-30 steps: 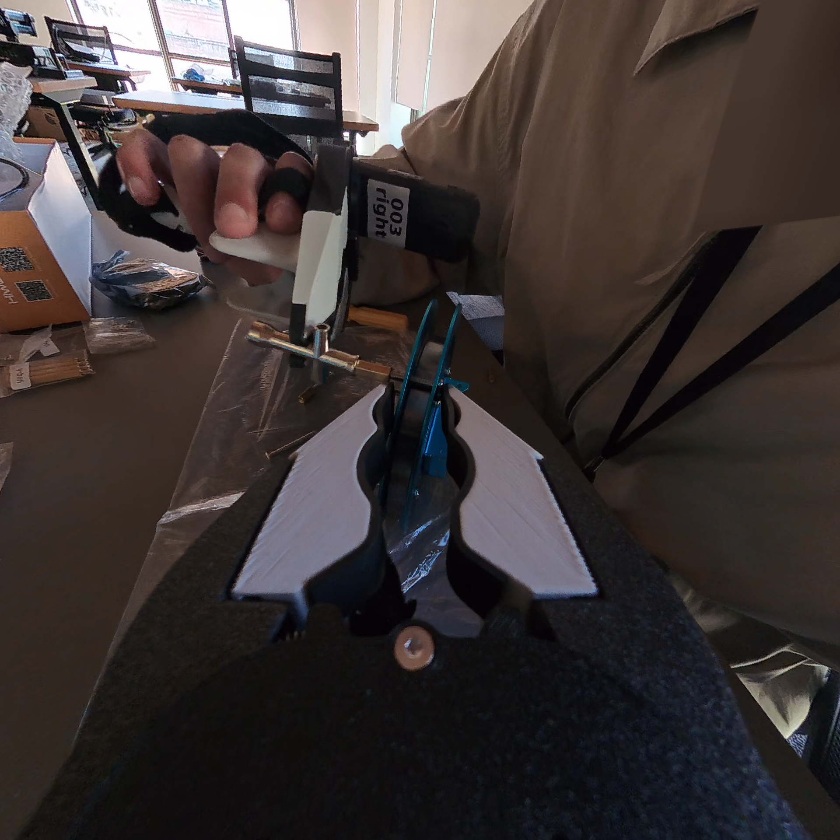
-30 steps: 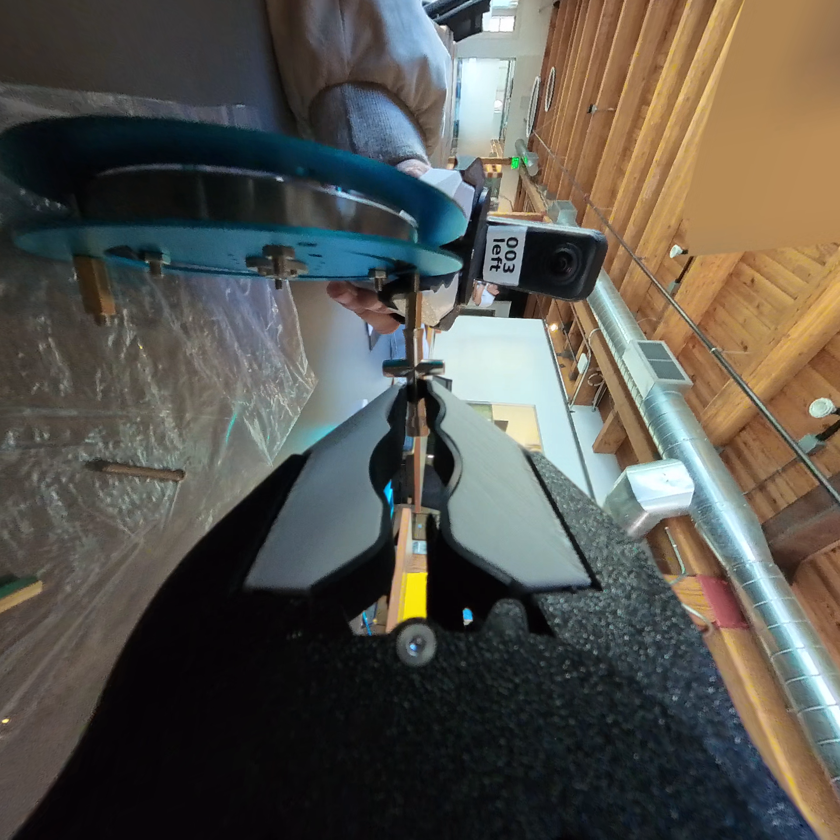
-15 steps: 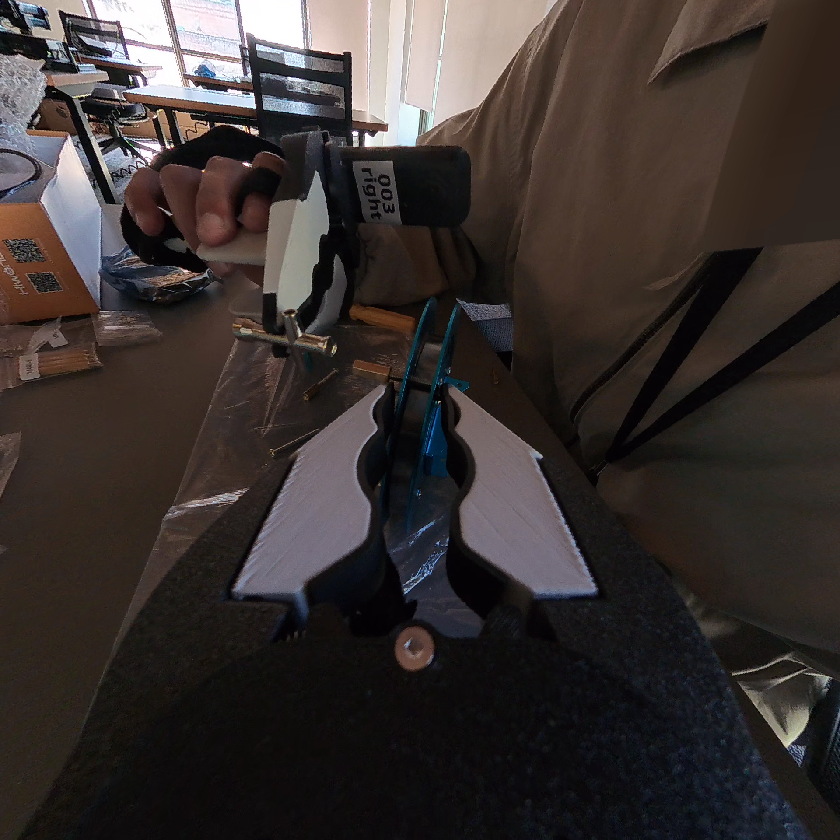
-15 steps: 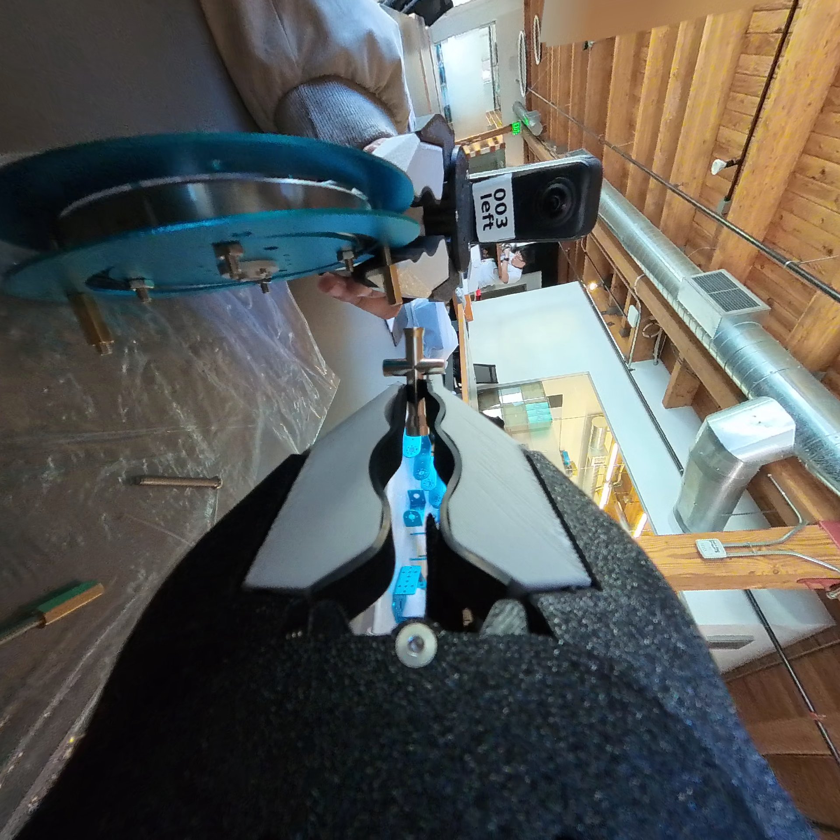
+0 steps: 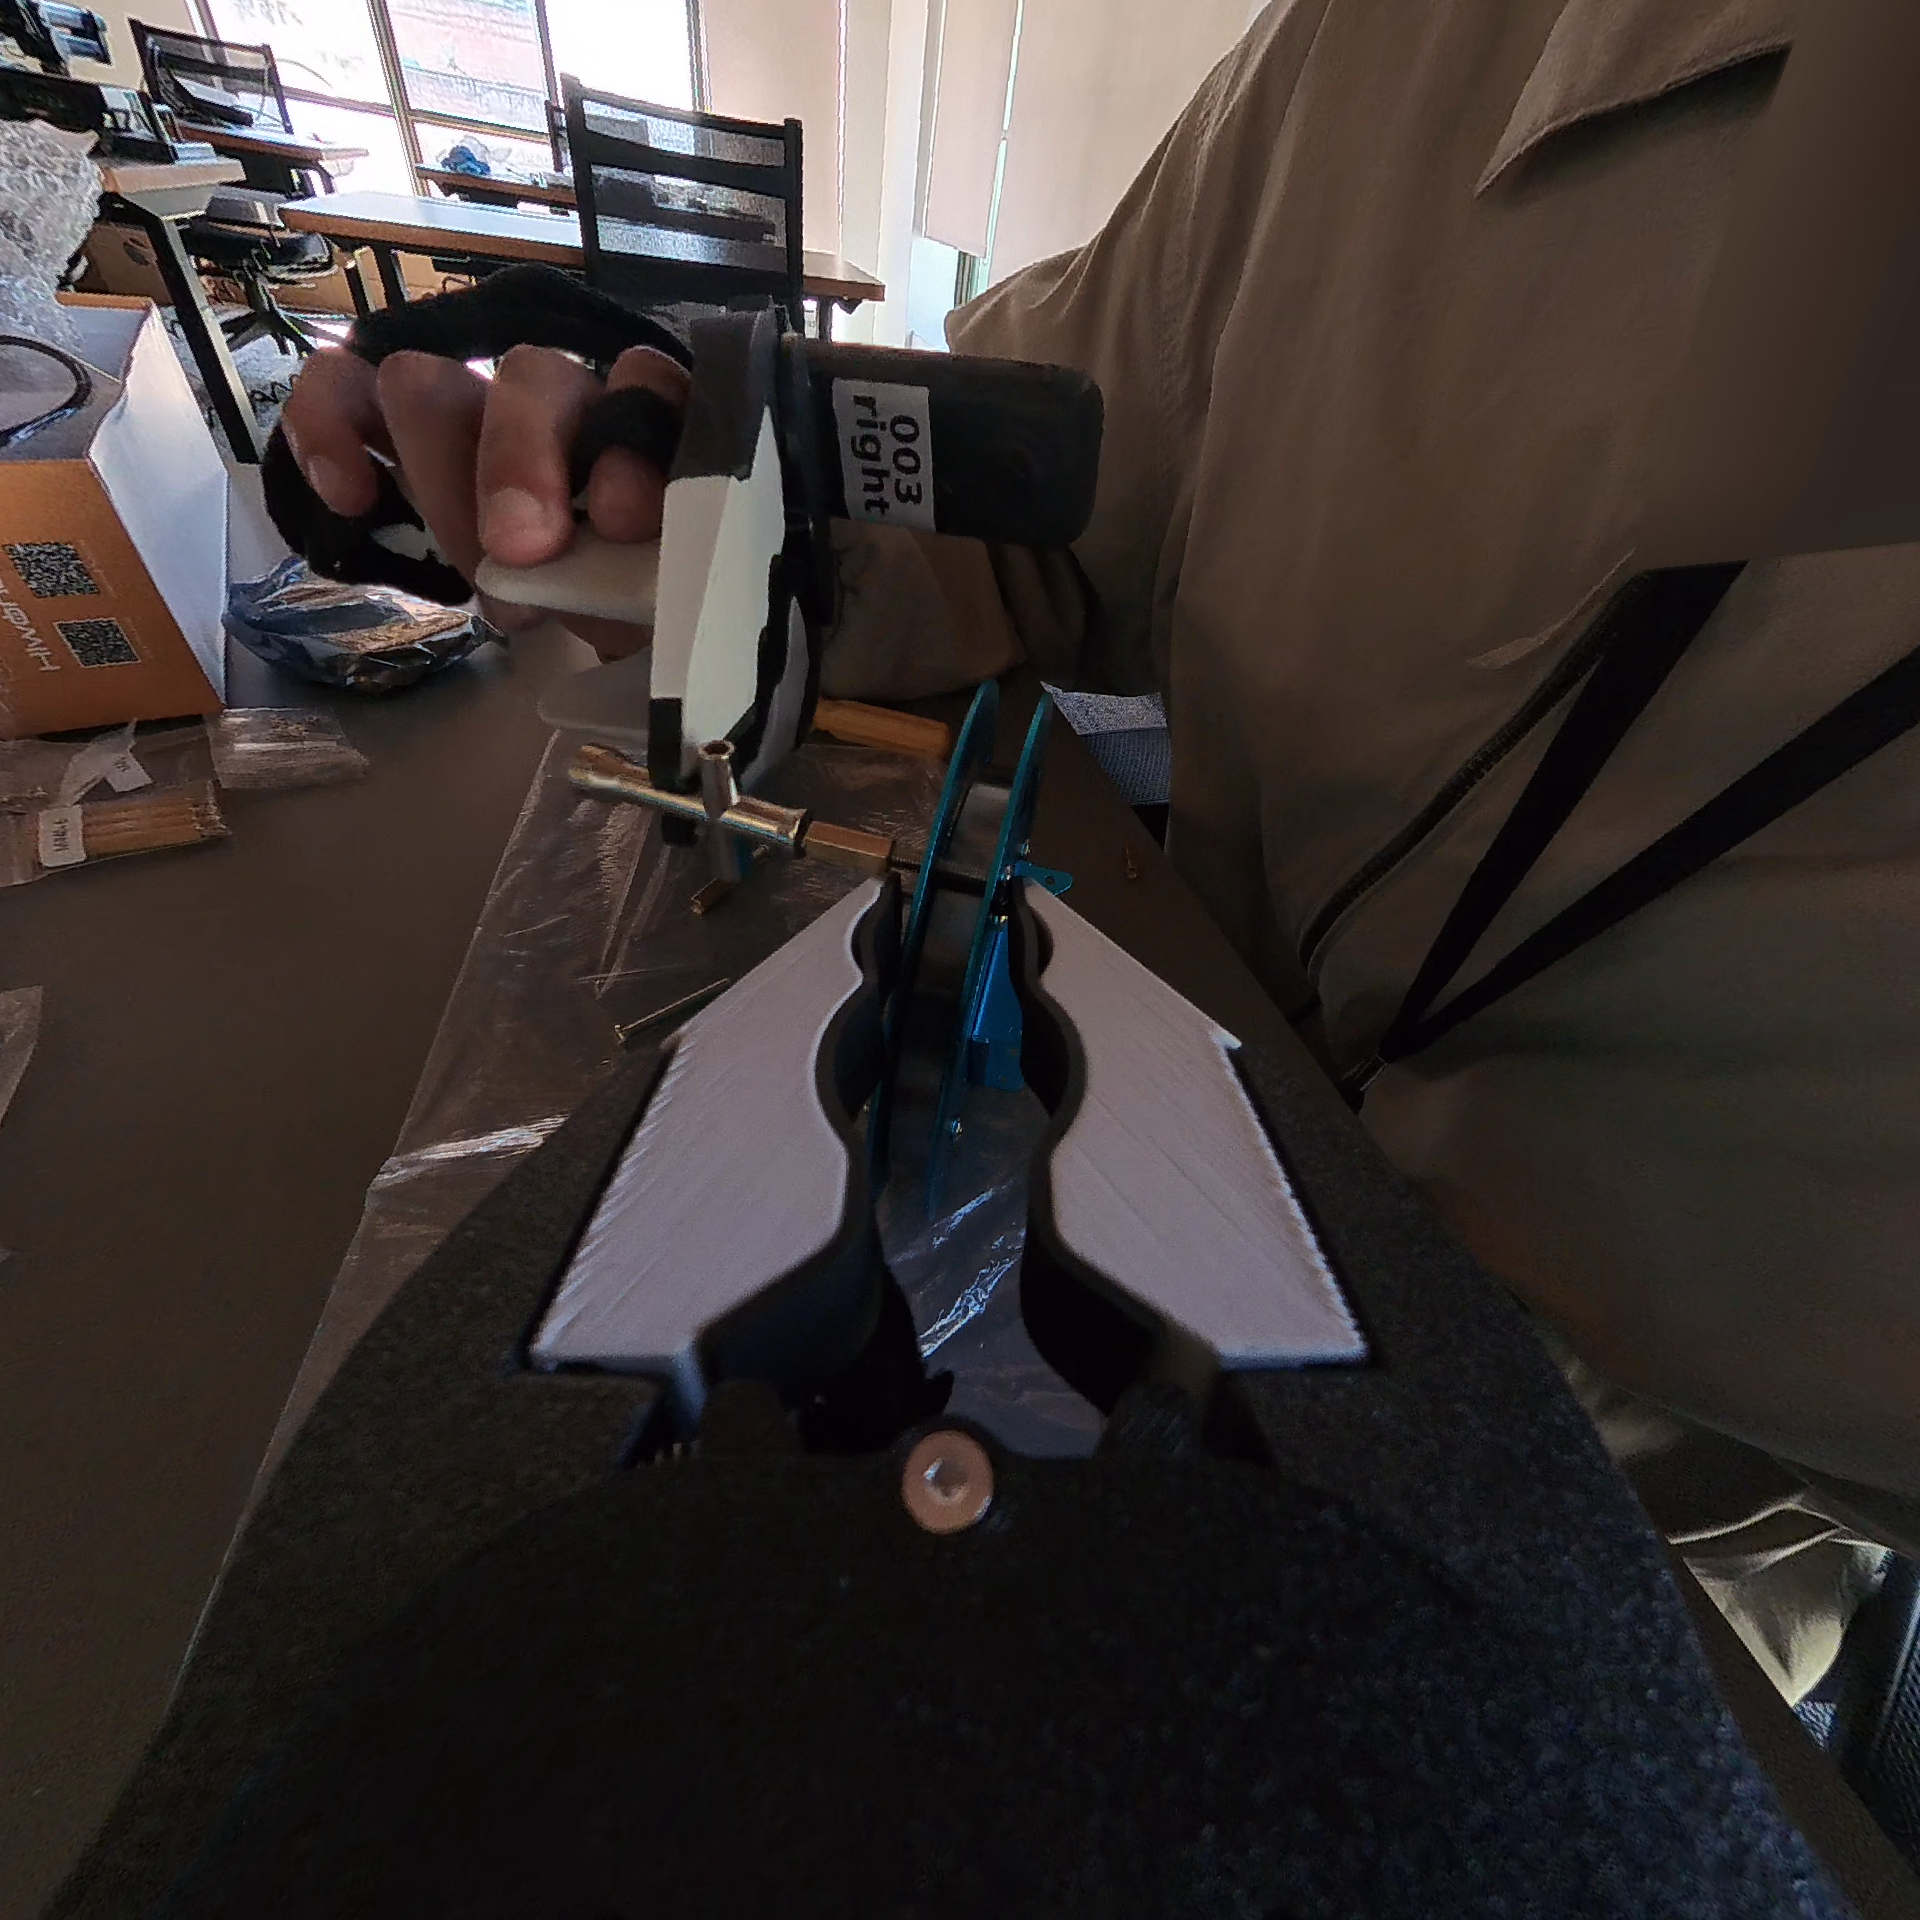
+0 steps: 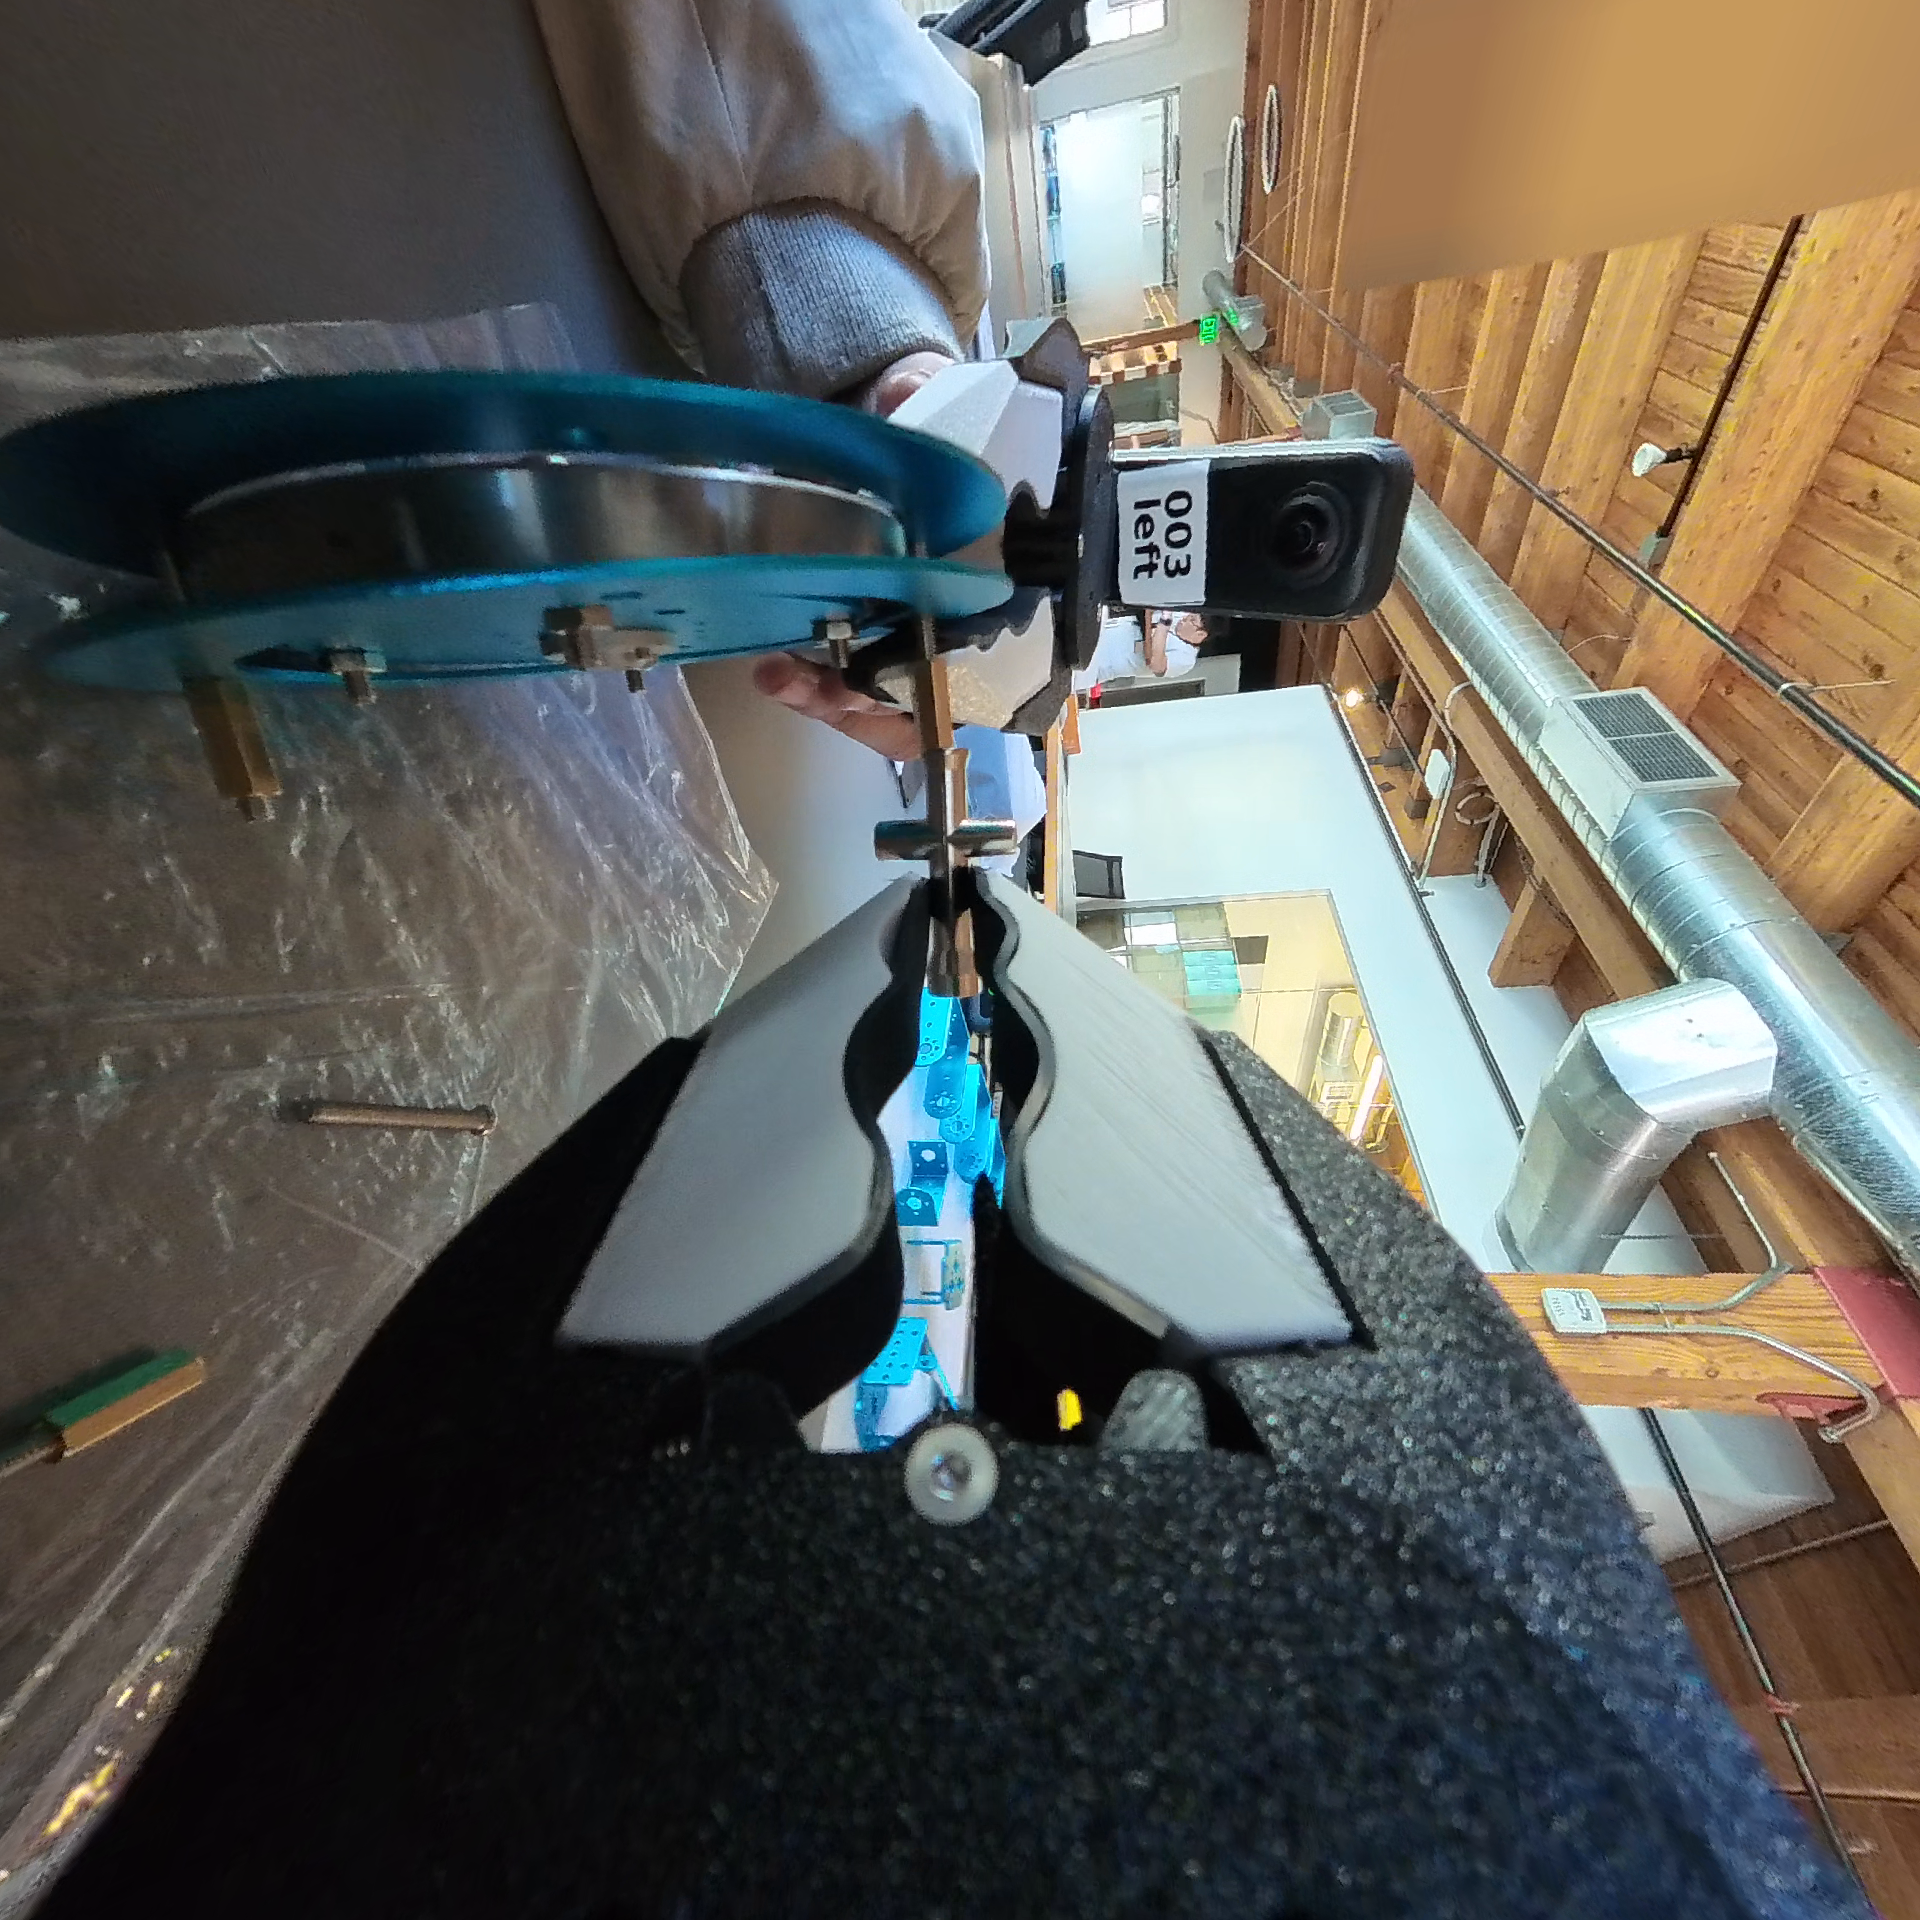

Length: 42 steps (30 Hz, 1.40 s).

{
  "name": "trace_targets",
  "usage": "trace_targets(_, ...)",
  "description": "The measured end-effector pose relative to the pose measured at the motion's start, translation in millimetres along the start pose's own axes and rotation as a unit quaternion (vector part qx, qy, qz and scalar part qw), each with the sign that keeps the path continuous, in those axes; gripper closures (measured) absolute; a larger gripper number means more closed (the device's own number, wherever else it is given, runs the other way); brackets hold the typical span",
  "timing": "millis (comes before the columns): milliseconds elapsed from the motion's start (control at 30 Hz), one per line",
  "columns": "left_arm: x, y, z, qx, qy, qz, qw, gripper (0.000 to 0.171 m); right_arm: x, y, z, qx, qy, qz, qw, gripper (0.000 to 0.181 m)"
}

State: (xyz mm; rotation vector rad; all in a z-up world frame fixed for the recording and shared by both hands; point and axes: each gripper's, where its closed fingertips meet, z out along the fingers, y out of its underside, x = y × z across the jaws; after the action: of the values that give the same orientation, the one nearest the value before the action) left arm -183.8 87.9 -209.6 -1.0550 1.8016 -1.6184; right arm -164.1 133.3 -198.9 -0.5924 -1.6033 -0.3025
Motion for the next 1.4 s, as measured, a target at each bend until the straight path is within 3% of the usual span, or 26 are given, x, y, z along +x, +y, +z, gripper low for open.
trace_targets(833,8.8,0.6,-0.2,0.003,0.032,-0.007,0.999,0.153,5.1,-13.4,-0.8,-0.003,0.094,-0.185,0.978,0.175)
trace_targets(1167,11.6,0.9,-0.4,0.004,0.046,-0.014,0.999,0.153,3.0,-15.5,-0.7,0.010,0.121,-0.192,0.974,0.175)
trace_targets(1400,16.4,1.1,0.6,0.005,0.070,-0.028,0.997,0.153,4.0,-21.0,-1.4,0.000,0.134,-0.271,0.953,0.176)
